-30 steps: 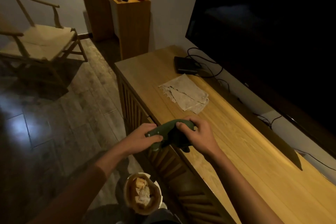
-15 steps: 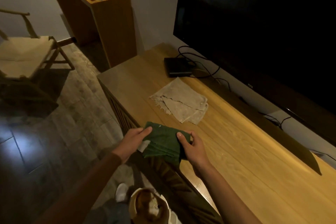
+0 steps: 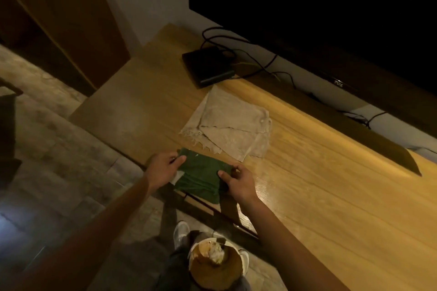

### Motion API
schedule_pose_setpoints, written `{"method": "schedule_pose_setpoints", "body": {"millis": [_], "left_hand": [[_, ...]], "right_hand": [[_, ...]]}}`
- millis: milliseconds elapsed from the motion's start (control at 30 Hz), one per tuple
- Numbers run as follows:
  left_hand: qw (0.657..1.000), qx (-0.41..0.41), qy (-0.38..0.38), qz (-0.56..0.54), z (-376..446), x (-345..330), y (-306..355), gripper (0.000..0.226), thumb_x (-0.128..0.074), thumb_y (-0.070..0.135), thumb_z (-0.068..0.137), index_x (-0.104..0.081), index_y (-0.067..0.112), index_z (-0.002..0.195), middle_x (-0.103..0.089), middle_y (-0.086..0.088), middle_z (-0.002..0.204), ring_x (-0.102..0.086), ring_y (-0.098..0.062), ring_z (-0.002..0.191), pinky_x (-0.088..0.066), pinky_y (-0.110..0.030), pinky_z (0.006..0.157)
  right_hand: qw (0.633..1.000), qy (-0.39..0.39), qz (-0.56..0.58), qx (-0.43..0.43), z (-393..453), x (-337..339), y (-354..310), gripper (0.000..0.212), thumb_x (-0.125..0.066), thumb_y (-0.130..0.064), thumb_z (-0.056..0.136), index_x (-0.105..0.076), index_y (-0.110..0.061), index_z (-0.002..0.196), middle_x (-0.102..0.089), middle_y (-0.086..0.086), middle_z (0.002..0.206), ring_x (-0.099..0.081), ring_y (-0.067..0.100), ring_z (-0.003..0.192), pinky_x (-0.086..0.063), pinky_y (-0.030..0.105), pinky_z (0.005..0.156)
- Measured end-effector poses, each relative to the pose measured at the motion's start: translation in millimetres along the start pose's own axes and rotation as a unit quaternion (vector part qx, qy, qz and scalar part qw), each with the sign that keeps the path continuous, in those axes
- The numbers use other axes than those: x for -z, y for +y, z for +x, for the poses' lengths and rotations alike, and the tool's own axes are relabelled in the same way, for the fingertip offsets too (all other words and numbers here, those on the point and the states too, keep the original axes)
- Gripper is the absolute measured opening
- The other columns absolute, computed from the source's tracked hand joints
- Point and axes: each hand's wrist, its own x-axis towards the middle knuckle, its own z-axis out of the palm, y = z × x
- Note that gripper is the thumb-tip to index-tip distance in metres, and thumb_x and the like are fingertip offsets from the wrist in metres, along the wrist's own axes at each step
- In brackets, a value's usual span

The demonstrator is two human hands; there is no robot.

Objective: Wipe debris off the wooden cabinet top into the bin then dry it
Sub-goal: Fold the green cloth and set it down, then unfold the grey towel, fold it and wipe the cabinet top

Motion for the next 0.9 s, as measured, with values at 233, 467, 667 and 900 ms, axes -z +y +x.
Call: {"method": "schedule_pose_setpoints", "body": {"millis": [233,467,667,900], "left_hand": [[0.983,-0.042,0.049,0.173,49,28,17,0.018,-0.064,0.035,0.089,-0.060,0.036,0.072,-0.068,0.012,0.070,-0.066,-0.013,0.070,-0.056,-0.031,0.068],[0.946,-0.212,0.015,0.245,81,12,89,0.032,-0.069,0.030,0.088,-0.066,0.023,0.119,-0.065,-0.003,0.116,-0.060,-0.021,0.104,-0.055,-0.040,0.086],[0.976,-0.178,0.029,0.125,95,-13,123,0.010,-0.072,0.013,0.089,-0.075,0.015,0.098,-0.070,0.004,0.090,-0.063,-0.003,0.077,-0.041,-0.003,0.061],[0.979,-0.175,0.035,0.103,100,-12,109,0.010,-0.074,0.014,0.088,-0.075,0.024,0.088,-0.063,0.024,0.075,-0.058,0.013,0.065,-0.038,0.001,0.054]], "right_hand": [[0.967,0.097,-0.217,0.089,35,30,-20,0.025,-0.068,-0.048,0.094,-0.068,-0.024,0.101,-0.073,-0.008,0.090,-0.070,0.011,0.085,-0.050,0.020,0.062],[0.935,0.198,-0.266,0.128,89,77,-60,0.040,-0.068,-0.020,0.097,-0.054,-0.017,0.135,-0.062,0.011,0.128,-0.066,0.026,0.109,-0.058,0.041,0.091],[0.927,0.174,-0.305,0.133,118,78,-68,0.053,-0.072,-0.015,0.093,-0.053,-0.031,0.140,-0.054,0.012,0.131,-0.064,0.024,0.102,-0.045,0.027,0.081],[0.936,0.193,-0.267,0.121,120,75,-60,0.047,-0.072,-0.015,0.094,-0.057,-0.025,0.137,-0.052,0.011,0.133,-0.063,0.026,0.112,-0.053,0.033,0.097]]}}
